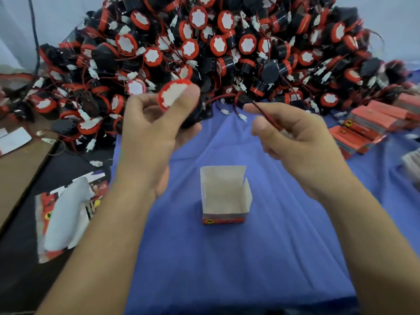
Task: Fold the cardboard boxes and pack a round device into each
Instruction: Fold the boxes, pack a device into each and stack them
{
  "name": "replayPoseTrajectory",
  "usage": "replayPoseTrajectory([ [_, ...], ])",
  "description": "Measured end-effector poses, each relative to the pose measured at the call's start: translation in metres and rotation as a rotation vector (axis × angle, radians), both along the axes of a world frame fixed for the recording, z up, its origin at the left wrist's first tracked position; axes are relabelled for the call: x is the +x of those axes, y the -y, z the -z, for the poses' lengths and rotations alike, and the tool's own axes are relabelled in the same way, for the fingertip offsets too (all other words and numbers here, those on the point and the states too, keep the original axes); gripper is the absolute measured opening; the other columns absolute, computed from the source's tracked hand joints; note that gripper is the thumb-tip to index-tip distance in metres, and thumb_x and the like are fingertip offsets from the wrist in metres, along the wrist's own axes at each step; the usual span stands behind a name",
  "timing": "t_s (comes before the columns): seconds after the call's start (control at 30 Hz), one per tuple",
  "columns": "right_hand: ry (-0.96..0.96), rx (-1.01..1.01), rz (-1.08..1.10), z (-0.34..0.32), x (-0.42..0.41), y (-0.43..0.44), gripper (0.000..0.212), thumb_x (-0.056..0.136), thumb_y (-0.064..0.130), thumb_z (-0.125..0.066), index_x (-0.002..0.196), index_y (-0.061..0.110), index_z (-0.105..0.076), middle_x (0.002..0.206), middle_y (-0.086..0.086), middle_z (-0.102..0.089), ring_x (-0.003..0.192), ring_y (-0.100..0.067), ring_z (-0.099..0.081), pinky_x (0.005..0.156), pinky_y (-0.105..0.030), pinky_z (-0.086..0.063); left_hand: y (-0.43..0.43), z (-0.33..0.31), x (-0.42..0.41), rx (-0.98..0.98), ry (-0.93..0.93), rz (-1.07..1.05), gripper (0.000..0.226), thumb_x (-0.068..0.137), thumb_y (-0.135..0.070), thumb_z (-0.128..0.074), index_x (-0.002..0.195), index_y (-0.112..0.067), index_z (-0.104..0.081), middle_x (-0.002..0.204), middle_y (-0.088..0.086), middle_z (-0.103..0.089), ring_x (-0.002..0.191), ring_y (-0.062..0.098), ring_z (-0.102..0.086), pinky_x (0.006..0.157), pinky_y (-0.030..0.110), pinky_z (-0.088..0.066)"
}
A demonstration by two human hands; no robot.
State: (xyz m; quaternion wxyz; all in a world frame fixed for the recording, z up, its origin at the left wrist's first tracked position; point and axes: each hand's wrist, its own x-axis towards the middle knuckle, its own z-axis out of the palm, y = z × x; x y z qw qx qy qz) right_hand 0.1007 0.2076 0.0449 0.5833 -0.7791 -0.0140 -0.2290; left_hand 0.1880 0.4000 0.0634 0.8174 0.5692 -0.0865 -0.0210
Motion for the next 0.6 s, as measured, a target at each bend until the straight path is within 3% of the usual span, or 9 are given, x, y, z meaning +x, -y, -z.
replayPoseTrajectory([
  [0.1, -0.029, 0.008, 0.045, 0.001, -0.025, 0.004, 0.012, 0.096, 0.029, -0.07, 0.105, 0.035, -0.075, 0.08, 0.017, -0.065, 0.057, -0.015, -0.04, 0.053, -0.019, -0.036, -0.003, 0.022, -0.026, 0.146, 0.097, -0.066, 0.055, 0.081, -0.034, -0.086, 0.116, -0.011, -0.052, 0.12, 0.009, -0.067, 0.098, 0.017, -0.075, 0.068, 0.031, -0.062],
  [0.2, -0.093, -0.125, 0.149, 0.005, -0.037, 0.003, 0.01, 0.096, 0.019, -0.072, 0.096, 0.029, -0.074, 0.079, 0.015, -0.07, 0.063, -0.007, -0.057, 0.06, -0.017, -0.046, -0.006, 0.045, -0.042, 0.374, 0.25, -0.056, 0.056, 0.073, -0.051, -0.088, 0.112, -0.023, -0.061, 0.105, -0.011, -0.069, 0.093, 0.006, -0.071, 0.073, 0.026, -0.059],
  [0.27, -0.167, -0.228, 0.193, 0.003, -0.042, 0.003, 0.01, 0.095, 0.019, -0.073, 0.092, 0.029, -0.074, 0.081, 0.011, -0.073, 0.071, -0.016, -0.065, 0.066, -0.024, -0.051, -0.009, 0.057, -0.045, 0.587, 0.357, -0.025, 0.059, 0.064, -0.067, -0.084, 0.106, -0.032, -0.062, 0.103, -0.016, -0.069, 0.101, 0.005, -0.065, 0.079, 0.019, -0.05],
  [0.33, -0.244, -0.326, 0.197, 0.0, -0.047, 0.006, 0.01, 0.094, 0.022, -0.072, 0.089, 0.031, -0.074, 0.079, 0.011, -0.072, 0.077, -0.015, -0.068, 0.073, -0.021, -0.052, -0.011, 0.066, -0.047, 0.727, 0.399, 0.002, 0.062, 0.059, -0.077, -0.08, 0.103, -0.038, -0.06, 0.104, -0.019, -0.066, 0.109, 0.008, -0.058, 0.083, 0.019, -0.043],
  [0.47, -0.316, -0.414, 0.156, -0.009, -0.055, -0.001, 0.014, 0.096, 0.021, -0.068, 0.093, 0.034, -0.073, 0.079, 0.02, -0.07, 0.08, -0.001, -0.069, 0.079, -0.009, -0.049, -0.002, 0.072, -0.055, 0.829, 0.484, -0.042, 0.063, 0.056, -0.088, -0.07, 0.099, -0.043, -0.054, 0.101, -0.027, -0.057, 0.108, -0.002, -0.046, 0.08, 0.011, -0.035],
  [0.6, -0.334, -0.425, 0.151, -0.015, -0.059, -0.01, 0.017, 0.096, 0.017, -0.066, 0.1, 0.031, -0.076, 0.079, 0.02, -0.072, 0.086, 0.007, -0.068, 0.08, 0.002, -0.043, 0.008, 0.072, -0.059, 0.891, 0.57, -0.058, 0.065, 0.063, -0.092, -0.058, 0.098, -0.039, -0.054, 0.095, -0.027, -0.056, 0.102, 0.001, -0.041, 0.082, 0.025, -0.041],
])
